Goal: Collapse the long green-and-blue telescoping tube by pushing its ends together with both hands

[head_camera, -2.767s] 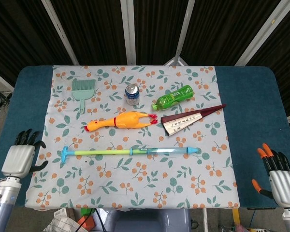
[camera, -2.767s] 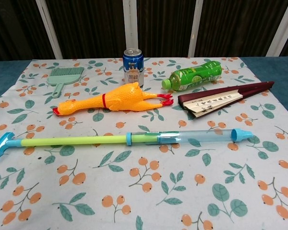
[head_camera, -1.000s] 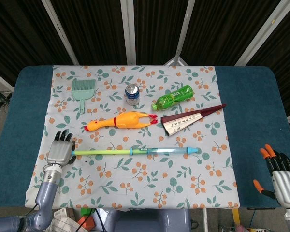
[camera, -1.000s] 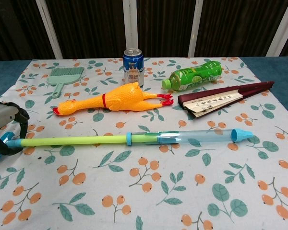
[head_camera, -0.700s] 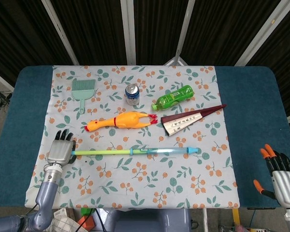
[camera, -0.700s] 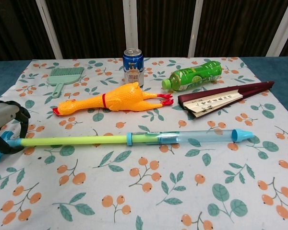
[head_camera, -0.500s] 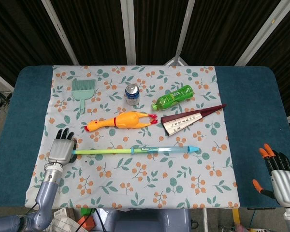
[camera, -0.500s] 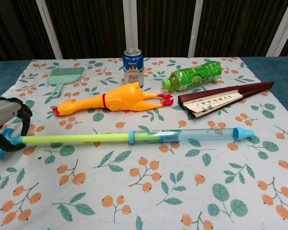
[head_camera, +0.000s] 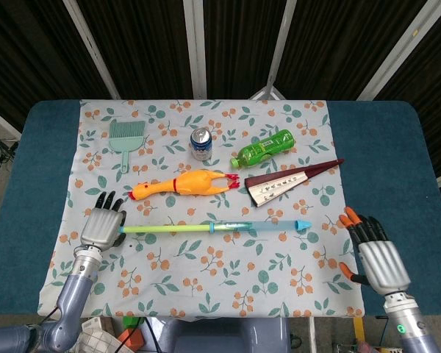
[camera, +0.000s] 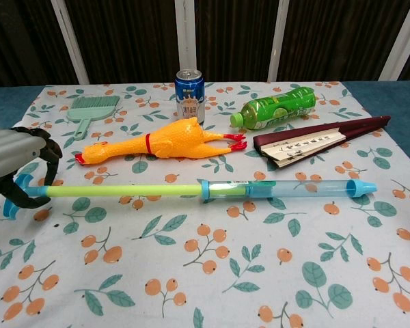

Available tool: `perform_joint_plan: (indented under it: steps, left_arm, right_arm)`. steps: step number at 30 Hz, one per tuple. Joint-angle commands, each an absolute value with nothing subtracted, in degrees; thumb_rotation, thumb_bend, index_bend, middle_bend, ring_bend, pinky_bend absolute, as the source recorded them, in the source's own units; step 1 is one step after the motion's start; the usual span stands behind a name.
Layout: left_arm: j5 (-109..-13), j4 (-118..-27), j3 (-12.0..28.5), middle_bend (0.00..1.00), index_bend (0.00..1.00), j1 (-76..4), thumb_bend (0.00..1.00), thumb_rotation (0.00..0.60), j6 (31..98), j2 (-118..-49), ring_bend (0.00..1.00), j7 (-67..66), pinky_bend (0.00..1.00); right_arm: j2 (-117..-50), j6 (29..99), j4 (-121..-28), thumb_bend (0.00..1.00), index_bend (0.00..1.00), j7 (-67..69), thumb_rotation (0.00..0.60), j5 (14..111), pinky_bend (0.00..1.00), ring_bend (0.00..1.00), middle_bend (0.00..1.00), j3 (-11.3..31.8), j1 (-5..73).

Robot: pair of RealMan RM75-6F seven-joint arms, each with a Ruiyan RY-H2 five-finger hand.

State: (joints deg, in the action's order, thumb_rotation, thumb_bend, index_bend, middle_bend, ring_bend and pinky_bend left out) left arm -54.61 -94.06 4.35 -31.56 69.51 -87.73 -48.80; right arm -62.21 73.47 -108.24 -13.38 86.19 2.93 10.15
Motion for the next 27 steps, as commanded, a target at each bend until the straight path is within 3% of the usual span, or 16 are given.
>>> perform_joint_plan:
  steps: [1, 8, 14, 21, 27]
  left_arm:
    - [-54.73, -94.48, 4.22, 0.17, 0.59, -31.87, 0.58, 0.6, 69.39, -87.61, 0.0, -49.07, 0.02]
    - [-55.01, -95.03, 3.88, 0.17, 0.6, -32.38, 0.58, 0.6, 68.67, -86.98, 0.0, -49.01, 0.02]
    - [-55.55, -95.68, 3.32, 0.17, 0.6, -32.65, 0.58, 0.6, 67.8, -85.5, 0.0, -48.31, 0.02]
    - [-55.71, -96.24, 2.92, 0.17, 0.6, -32.86, 0.58, 0.6, 67.29, -84.18, 0.0, -47.62, 0.02]
    - [-55.49, -96.94, 2.8, 0.17, 0.6, -33.16, 0.58, 0.6, 67.15, -83.6, 0.0, -47.83, 0.02]
  right_arm:
    - [-66.87, 68.25, -112.53, 0.34, 0.06, -22.01, 0.6, 80.1, 0.0, 0.0, 0.0, 6.05, 15.14]
    - [-74.26, 64.96, -111.72, 0.34, 0.08, -32.69, 0.6, 70.58, 0.0, 0.0, 0.0, 8.56, 20.08]
    - [-79.98, 66.37, -110.54, 0.34, 0.08, -39.7, 0.6, 62.38, 0.0, 0.0, 0.0, 11.42, 23.7]
    - [-83.39, 67.79, -107.47, 0.34, 0.09, -43.33, 0.6, 54.98, 0.0, 0.0, 0.0, 12.88, 26.76]
    - [-84.9, 68.08, -104.87, 0.34, 0.17, -44.95, 0.6, 51.26, 0.0, 0.0, 0.0, 13.19, 28.66]
